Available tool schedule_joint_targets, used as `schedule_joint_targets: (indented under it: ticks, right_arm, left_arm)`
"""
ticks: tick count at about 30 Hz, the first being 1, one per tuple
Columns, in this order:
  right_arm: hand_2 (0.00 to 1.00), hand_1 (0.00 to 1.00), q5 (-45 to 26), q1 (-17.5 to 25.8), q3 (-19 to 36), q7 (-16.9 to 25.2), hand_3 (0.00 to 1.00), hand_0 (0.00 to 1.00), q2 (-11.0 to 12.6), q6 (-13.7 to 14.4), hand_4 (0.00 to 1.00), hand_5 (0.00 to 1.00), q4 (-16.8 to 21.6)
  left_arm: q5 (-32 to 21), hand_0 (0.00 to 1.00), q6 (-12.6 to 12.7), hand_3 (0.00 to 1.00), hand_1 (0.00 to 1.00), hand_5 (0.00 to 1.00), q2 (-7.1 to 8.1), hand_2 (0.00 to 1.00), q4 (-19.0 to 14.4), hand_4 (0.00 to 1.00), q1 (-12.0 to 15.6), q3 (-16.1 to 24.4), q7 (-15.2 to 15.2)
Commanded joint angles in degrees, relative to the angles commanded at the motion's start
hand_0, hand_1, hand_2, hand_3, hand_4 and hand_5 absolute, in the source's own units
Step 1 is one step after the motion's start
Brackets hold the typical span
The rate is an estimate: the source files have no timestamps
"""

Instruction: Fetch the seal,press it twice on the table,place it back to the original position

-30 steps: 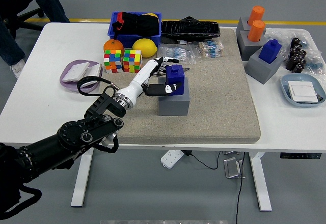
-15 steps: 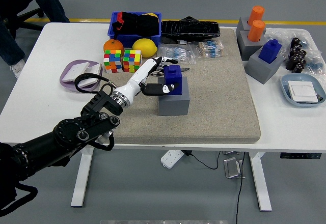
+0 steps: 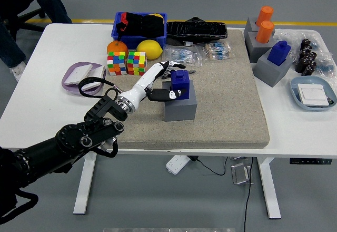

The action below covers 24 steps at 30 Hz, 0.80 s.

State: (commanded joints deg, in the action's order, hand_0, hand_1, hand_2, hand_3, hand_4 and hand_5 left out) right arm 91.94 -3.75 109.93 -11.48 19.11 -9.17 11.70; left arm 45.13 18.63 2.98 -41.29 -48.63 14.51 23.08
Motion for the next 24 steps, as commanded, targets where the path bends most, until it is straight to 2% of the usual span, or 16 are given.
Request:
schedule_joint_targets:
  ticks: [5, 6, 11, 12, 17, 18, 23, 24]
  right_arm:
    - [0.710, 0.730, -0.1, 0.0, -0.1, 0.0, 0.739, 0.869, 0.0, 0.0, 0.852, 0.526, 0.0]
    - [0.709, 0.730, -0.1, 0.0, -0.1, 0.0, 0.738, 0.869, -0.1, 0.0, 0.852, 0.526, 0.0]
    - [0.709, 0.730, -0.2, 0.0, -0.2, 0.0, 0.738, 0.869, -0.1, 0.0, 0.852, 0.526, 0.0]
    - [0.709, 0.730, -0.2, 0.0, -0.2, 0.0, 0.740, 0.869, -0.1, -0.1, 0.854, 0.527, 0.0]
    - [0.709, 0.730, 0.0, 0.0, 0.1, 0.0, 0.740, 0.869, -0.1, -0.1, 0.854, 0.527, 0.0]
    - [0.707, 0.729, 0.0, 0.0, 0.2, 0.0, 0.739, 0.870, -0.1, -0.1, 0.855, 0.529, 0.0]
    - [0.707, 0.729, 0.0, 0.0, 0.1, 0.0, 0.739, 0.870, -0.1, -0.1, 0.855, 0.529, 0.0]
    - [0.707, 0.730, 0.0, 0.1, 0.1, 0.0, 0.739, 0.869, -0.1, -0.1, 0.856, 0.529, 0.0]
  left_arm:
    - [-0.6, 0.797, -0.8, 0.747, 0.629, 0.002, 0.07, 0.550, 0.3, 0.646, 0.2, -0.2, -0.2]
    - [-0.7, 0.837, -0.9, 0.780, 0.764, 0.002, 0.05, 0.676, 0.3, 0.843, 0.2, -0.2, -0.2]
    - [0.0, 0.837, -1.9, 0.780, 0.764, 0.002, 0.11, 0.676, 0.5, 0.843, 0.1, -0.1, -0.9]
    - [0.0, 0.883, -2.2, 0.847, 0.855, 0.002, 0.11, 0.769, 0.6, 0.973, 0.1, -0.1, -1.1]
    - [0.6, 0.883, -3.1, 0.847, 0.855, 0.002, 0.08, 0.769, 0.8, 0.973, 0.2, -0.2, -1.6]
    - [0.7, 0.942, -3.2, 0.922, 0.946, 0.002, 0.08, 0.862, 0.8, 0.998, 0.2, -0.2, -1.6]
    - [0.6, 0.942, -4.5, 0.922, 0.946, 0.002, 0.10, 0.862, 0.9, 0.998, 0.3, 0.4, -1.6]
    - [0.5, 0.989, -5.0, 0.998, 0.998, 0.181, 0.13, 0.983, 0.9, 0.998, 0.3, 0.7, -1.5]
